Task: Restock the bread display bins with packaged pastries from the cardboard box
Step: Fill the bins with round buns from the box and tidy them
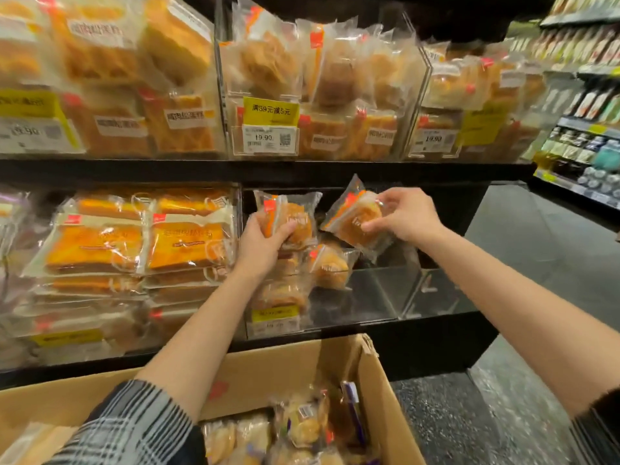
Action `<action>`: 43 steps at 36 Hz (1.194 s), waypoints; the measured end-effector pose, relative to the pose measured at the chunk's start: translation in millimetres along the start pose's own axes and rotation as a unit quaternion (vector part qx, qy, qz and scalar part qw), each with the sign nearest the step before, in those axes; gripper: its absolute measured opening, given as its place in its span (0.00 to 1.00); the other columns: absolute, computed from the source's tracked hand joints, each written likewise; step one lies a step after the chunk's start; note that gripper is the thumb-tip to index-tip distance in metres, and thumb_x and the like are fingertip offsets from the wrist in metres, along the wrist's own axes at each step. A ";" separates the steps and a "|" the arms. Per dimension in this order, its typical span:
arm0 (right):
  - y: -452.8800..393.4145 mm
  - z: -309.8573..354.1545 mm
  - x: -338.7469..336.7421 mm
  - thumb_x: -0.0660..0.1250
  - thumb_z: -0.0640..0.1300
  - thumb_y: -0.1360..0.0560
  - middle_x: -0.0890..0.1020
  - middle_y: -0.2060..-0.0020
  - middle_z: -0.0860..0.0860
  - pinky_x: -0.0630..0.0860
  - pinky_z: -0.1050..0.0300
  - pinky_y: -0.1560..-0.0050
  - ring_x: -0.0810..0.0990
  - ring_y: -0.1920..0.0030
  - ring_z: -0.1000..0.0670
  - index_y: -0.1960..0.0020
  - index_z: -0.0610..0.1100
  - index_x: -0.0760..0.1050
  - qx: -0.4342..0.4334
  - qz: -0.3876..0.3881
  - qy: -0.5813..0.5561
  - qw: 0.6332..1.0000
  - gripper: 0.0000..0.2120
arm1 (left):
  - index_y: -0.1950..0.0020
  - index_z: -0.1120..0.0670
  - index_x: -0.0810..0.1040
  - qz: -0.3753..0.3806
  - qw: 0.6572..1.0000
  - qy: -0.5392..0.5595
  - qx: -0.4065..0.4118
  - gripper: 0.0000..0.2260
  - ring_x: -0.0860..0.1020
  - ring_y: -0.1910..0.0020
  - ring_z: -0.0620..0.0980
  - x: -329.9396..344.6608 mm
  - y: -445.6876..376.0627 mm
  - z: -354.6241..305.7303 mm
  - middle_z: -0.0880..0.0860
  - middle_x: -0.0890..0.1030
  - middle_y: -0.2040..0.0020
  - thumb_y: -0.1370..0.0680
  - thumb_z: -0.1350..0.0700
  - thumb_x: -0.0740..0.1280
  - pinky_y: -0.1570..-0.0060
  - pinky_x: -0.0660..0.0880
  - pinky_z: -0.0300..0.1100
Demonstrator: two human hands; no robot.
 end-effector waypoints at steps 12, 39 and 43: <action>-38.3 -21.6 125.7 0.73 0.53 0.30 0.78 0.46 0.46 0.74 0.52 0.45 0.75 0.42 0.45 0.40 0.44 0.78 -0.168 0.221 0.345 0.897 0.22 | 0.28 0.55 0.63 -0.066 0.997 -0.041 0.008 0.23 0.68 0.45 0.42 5.7 -12.1 14.6 0.45 0.69 0.43 0.20 0.48 0.62 0.48 0.63 0.33; -31.7 56.6 43.2 0.74 0.52 0.30 0.72 0.32 0.51 0.65 0.63 0.39 0.71 0.33 0.53 0.25 0.49 0.61 -0.198 0.258 0.118 0.938 0.38 | 0.29 0.49 0.65 0.123 0.990 -0.037 0.065 0.24 0.75 0.45 0.41 10.5 -5.2 7.2 0.46 0.74 0.40 0.23 0.46 0.66 0.55 0.72 0.31; -27.9 63.9 50.1 0.74 0.48 0.29 0.79 0.42 0.52 0.76 0.60 0.44 0.78 0.44 0.55 0.31 0.48 0.69 -0.190 0.339 0.097 0.916 0.28 | 0.34 0.45 0.65 0.157 0.985 -0.026 0.067 0.21 0.75 0.46 0.39 10.4 -3.8 6.6 0.43 0.75 0.43 0.24 0.46 0.67 0.54 0.73 0.31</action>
Point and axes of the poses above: each hand's wrist, its own y-axis away from the middle knuckle, its own x-axis out of the palm, z = x × y, the point moved 4 cm from there along -y, towards the middle knuckle
